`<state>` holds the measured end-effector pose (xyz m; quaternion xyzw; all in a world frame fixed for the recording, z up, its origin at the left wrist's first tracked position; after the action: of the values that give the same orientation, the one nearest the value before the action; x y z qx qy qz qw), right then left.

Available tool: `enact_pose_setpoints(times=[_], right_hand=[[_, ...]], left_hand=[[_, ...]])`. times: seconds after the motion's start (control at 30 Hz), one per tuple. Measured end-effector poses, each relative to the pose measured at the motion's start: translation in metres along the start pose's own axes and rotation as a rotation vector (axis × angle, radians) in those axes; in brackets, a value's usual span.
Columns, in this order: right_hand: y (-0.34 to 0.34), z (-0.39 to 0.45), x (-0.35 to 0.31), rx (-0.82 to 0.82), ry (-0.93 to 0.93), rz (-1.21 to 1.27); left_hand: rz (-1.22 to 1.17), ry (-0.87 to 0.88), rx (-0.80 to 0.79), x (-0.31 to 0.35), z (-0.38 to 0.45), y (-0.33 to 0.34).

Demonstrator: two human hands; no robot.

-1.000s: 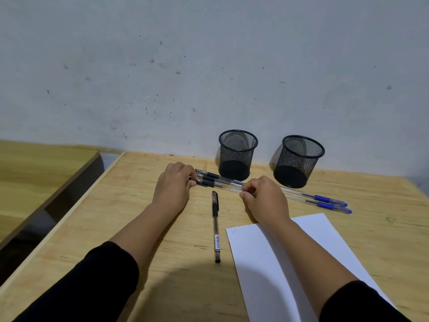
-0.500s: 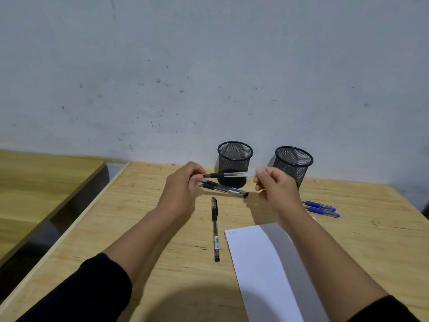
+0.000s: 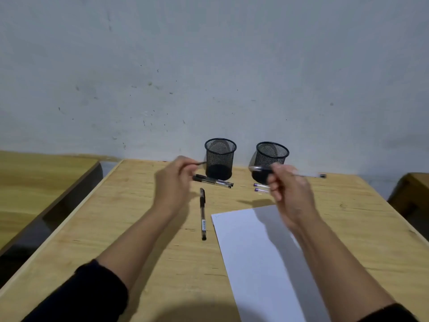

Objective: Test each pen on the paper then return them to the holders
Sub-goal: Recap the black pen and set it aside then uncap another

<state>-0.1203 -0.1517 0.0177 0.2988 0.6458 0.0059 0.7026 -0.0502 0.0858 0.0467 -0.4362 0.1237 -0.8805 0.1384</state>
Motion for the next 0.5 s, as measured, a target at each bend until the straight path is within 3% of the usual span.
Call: enact_pose_setpoints(times=[0.07,0.3,0.5], right_hand=[[-0.022,-0.001,-0.018,0.055,-0.057,0.003],[-0.006,-0.016,0.016,0.001,0.011,-0.106],[-0.023,-0.020,0.033,0.015,0.077,-0.103]], left_hand=[[0.096,-0.047,-0.025,-0.015,0.002,-0.012],[0.236,-0.030,-0.465,-0.021,-0.019,0.079],[0.462,-0.028,-0.579,-0.041,-0.018,0.105]])
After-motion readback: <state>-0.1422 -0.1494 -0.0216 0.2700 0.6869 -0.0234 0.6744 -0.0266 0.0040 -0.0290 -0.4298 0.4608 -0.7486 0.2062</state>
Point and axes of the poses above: each hand's wrist, its own z-axis towards the middle knuckle, its own y-axis out of the palm, x = y × z, the point moved 10 cm from there along z, towards the middle knuckle, and after that the axes turned 7 degrees about y, right-handed, at the moved point
